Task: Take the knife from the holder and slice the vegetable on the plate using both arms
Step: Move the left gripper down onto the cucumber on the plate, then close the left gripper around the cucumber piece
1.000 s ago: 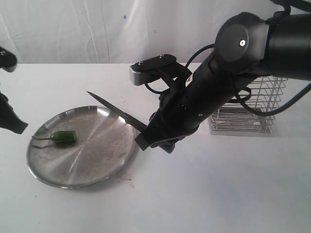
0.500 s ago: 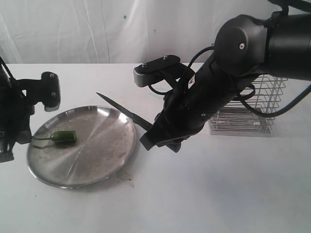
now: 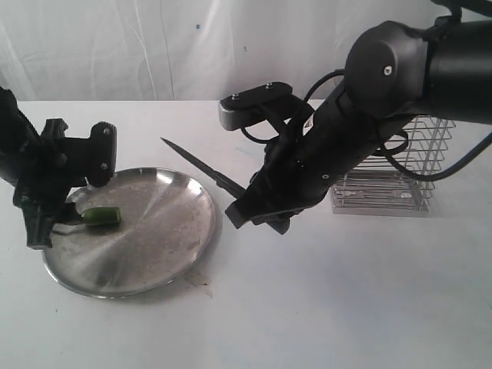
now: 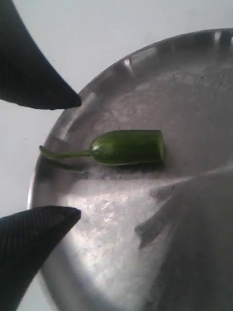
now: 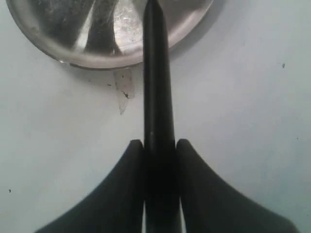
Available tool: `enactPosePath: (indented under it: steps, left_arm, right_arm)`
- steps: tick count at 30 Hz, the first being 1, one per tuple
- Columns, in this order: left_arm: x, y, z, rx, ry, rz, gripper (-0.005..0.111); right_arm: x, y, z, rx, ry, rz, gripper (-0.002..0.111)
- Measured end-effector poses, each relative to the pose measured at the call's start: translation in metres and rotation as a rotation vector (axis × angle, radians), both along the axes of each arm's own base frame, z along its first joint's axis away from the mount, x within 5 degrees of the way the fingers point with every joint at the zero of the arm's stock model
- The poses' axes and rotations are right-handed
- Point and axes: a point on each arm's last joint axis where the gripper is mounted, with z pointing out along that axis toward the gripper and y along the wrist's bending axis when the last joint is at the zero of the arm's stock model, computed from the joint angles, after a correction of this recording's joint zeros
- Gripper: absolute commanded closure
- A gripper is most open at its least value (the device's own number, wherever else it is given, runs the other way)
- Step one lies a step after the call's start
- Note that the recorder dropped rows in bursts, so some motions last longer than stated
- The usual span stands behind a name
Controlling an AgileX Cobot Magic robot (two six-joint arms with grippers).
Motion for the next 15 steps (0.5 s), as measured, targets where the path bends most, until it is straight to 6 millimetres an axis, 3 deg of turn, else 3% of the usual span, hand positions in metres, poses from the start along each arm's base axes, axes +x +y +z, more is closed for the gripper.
enactPosePath:
  steps: [3, 6, 10, 15]
  left_arm:
    - [0.007, -0.004, -0.011, -0.06, -0.005, 0.037, 0.045]
    - [0.015, 0.007, -0.024, -0.074, 0.032, 0.093, 0.045]
    - [0.03, 0.021, -0.022, -0.156, 0.032, 0.191, 0.045]
    - [0.028, 0.012, -0.028, -0.216, 0.161, 0.058, 0.045]
  right_arm:
    - [0.003, -0.004, 0.0, 0.003, 0.001, -0.025, 0.108]
    - [0.003, -0.004, 0.0, 0.004, 0.011, -0.026, 0.108]
    - [0.003, -0.005, 0.0, 0.001, 0.017, -0.027, 0.108]
    - [0.003, -0.005, 0.0, 0.001, 0.019, -0.028, 0.108]
